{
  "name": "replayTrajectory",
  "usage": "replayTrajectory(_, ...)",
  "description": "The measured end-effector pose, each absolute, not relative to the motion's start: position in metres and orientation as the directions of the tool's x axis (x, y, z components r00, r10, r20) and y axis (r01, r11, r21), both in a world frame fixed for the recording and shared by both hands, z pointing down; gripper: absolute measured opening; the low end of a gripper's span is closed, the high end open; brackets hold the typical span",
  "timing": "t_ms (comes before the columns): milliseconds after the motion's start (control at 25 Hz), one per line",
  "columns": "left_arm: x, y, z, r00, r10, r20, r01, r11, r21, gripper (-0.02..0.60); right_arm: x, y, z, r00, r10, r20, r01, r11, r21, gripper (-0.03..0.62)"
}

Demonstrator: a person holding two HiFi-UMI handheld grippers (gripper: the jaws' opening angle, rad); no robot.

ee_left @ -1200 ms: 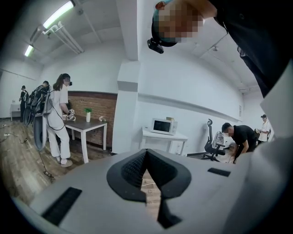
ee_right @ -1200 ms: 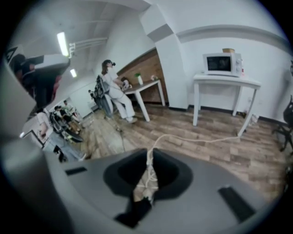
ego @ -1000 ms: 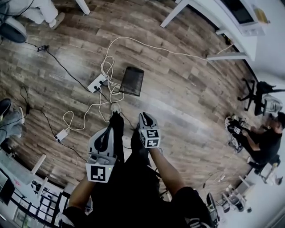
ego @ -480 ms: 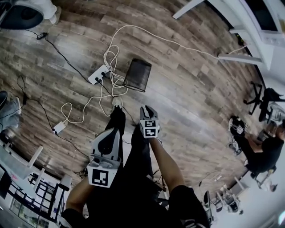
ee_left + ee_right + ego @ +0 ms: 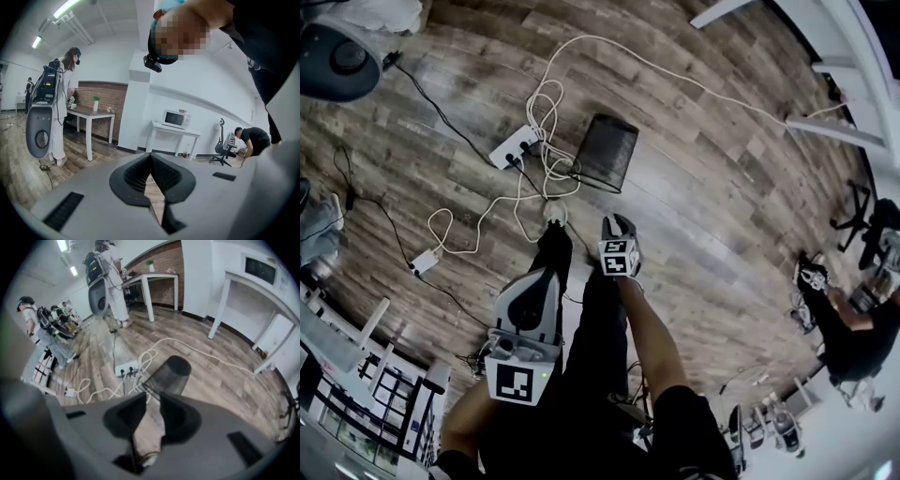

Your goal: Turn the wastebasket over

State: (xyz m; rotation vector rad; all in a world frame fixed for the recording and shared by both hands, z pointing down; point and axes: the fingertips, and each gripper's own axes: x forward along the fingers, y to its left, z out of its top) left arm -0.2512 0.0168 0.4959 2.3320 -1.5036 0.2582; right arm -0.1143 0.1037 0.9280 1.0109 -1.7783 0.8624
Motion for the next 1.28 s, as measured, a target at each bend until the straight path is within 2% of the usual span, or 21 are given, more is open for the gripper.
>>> replayTrajectory(240,-0.256,0.01,0.529,0.401,-0.851,0.34,-0.915,-0.355,0.191,0.034,-0.103,0.104,1.0,-0.209,-0.223,0.952,-0.87,0.487,-0.077,0.101)
replayTrajectory(560,-0.261,0.01,0.569,0.378,-0.853,0.36,-0.925,-0.329,0.191,0.034,-0.099,0.107,1.073,-0.117,-0.176,0.977,-0.757,0.653,0.027,0.114)
replayTrajectory(1200,-0.263,0.018,0.595,0.365,-0.853,0.374,-0.931,-0.322,0.173,0.034,-0.106,0.088,1.128,-0.052,-0.14,0.989,-0.704,0.708,0.063,0.123)
replayTrajectory(1280,-0.263,0.018,0.597,0.366,-0.851,0.377,-0.93,-0.322,0.176,0.034,-0.104,0.088,1.133,-0.031,-0.132,0.991,-0.696,0.714,0.074,0.103)
